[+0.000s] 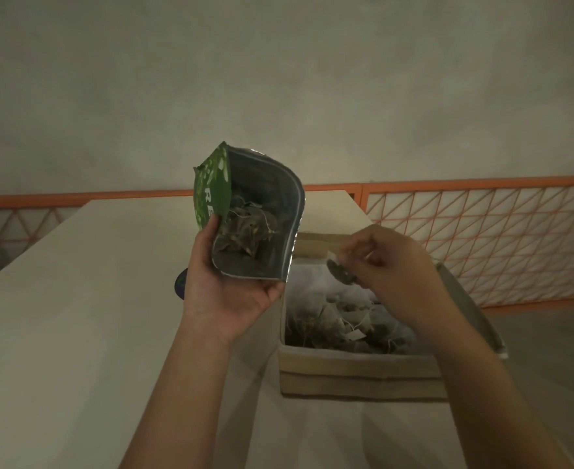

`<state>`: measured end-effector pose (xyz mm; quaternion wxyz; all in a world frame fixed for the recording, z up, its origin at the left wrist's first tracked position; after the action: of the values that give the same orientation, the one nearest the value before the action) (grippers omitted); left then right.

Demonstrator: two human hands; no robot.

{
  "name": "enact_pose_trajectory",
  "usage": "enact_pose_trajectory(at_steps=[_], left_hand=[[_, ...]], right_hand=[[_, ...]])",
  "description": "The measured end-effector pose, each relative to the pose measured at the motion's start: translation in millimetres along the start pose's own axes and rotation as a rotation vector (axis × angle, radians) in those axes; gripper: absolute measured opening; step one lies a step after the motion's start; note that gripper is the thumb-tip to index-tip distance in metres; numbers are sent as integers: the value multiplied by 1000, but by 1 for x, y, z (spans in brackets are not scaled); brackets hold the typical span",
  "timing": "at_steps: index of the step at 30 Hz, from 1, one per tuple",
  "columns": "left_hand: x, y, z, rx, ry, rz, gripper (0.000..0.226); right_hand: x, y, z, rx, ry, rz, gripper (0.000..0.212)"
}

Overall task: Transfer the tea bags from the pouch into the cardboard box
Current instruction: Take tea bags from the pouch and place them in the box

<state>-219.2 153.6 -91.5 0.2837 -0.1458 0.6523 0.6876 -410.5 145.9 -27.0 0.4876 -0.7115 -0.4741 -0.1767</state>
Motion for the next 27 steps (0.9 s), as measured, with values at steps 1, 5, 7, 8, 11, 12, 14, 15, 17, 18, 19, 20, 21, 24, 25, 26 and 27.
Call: enact_pose_trajectory(at_steps=[1, 5, 7, 8, 11, 12, 14, 15, 17, 18, 19, 20, 21, 24, 25, 26, 27], left_hand=[[0, 0, 0, 0, 2, -4, 63], [0, 0, 0, -7, 11, -1, 60], [1, 0, 0, -10, 13, -1, 60], [1, 0, 0, -13, 15, 1, 60], [0, 1, 0, -21, 17, 9, 58], [0, 1, 1, -21, 15, 12, 58], [0, 1, 1, -20, 12, 14, 58], [0, 1, 1, -19, 9, 16, 58], [1, 1, 2, -14, 6, 21, 58], [1, 1, 2, -13, 4, 20, 59], [1, 1, 2, -11, 3, 16, 60], [1, 2, 2, -8, 1, 9, 61], [1, 3, 2, -3, -1, -1, 62], [0, 2, 3, -11, -2, -7, 61], [-1, 2, 3, -18, -2, -8, 60], [-2, 1, 3, -25, -2, -17, 60], [-3, 0, 3, -33, -4, -29, 60]], right_hand=[[-4, 4, 0, 46, 15, 36, 10], [-21, 25, 0, 280, 64, 334, 18], [-23, 33, -1, 342, 64, 413, 22], [-23, 38, 0, 391, 53, 424, 23], [-27, 59, 11, 647, 73, 370, 30], [-30, 63, 16, 727, 107, 352, 29], [-36, 65, 22, 794, 150, 384, 20], [-39, 63, 21, 786, 161, 426, 17], [-40, 57, 16, 716, 161, 491, 17], [-34, 53, 11, 643, 135, 480, 16], [-25, 47, 3, 542, 86, 429, 14], [-12, 41, -4, 419, 28, 345, 12], [3, 34, -11, 288, -26, 240, 14], [40, 17, -27, -20, -144, -23, 38], [51, 16, -32, -63, -190, -46, 47], [61, 19, -39, -73, -241, -33, 55], [70, 23, -46, -62, -290, 0, 60]])
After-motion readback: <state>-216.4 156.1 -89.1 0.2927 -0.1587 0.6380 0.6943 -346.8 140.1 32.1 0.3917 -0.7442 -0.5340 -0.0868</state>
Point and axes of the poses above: each hand's wrist, its own z-axis away from the middle knuckle, its own y-axis out of the palm, x = y × z, the point moved 8 cm from there along -z, towards the middle knuckle, and after that the axes turned 6 degrees about -y, right-handed, at the moved point
